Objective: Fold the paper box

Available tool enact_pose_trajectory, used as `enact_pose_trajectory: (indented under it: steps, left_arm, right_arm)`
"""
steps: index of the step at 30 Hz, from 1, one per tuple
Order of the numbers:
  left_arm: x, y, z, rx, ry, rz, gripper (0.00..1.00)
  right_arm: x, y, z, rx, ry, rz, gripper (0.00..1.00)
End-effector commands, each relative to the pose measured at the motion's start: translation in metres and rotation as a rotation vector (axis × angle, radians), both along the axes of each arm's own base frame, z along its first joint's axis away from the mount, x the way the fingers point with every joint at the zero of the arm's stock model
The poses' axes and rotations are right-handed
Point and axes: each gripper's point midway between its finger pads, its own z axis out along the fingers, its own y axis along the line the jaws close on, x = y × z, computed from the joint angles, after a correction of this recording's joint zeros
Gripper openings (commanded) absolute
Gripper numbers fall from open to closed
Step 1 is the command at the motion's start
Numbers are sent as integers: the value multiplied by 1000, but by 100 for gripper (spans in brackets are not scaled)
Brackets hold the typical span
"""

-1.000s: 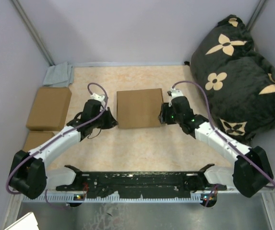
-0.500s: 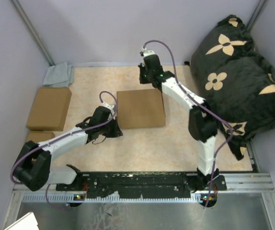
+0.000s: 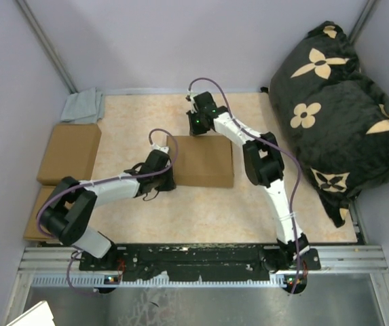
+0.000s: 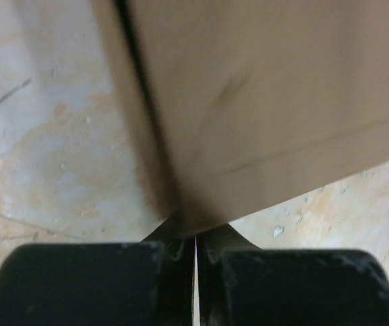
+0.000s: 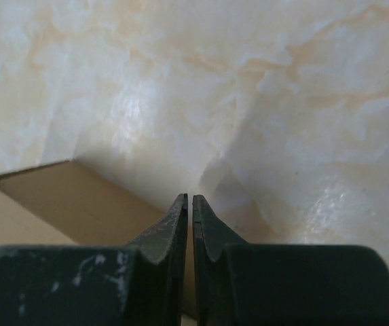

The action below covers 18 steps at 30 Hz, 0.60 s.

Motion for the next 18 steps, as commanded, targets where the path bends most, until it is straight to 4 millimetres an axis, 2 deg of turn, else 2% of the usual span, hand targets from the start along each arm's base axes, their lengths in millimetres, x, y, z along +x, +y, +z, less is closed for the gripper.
enact_pose_trajectory:
  steps: [1,5,7,10,12,15,18]
  left_arm:
    - [42,0,3,63,-136,125,0]
    - [57,-1,-5,60,-173,222,0]
    - [57,-8,-5,34,-158,233,0]
    - [45,-14,0,22,-157,226,0]
    - [32,-14,4,13,-147,206,2]
    - [10,-14,12,-15,-115,158,6]
    - [-13,-19,26,-63,-97,80,10]
  right_arm:
    - [-82,21,15,89,110,212,9]
    - [-144,39,9,138,148,306,12]
    - [-159,42,0,99,148,314,14]
    - [-154,36,-5,41,142,277,14]
    - [-140,29,-2,-5,116,224,14]
    - [-120,21,15,2,82,156,13]
    - [-102,13,40,42,30,100,13]
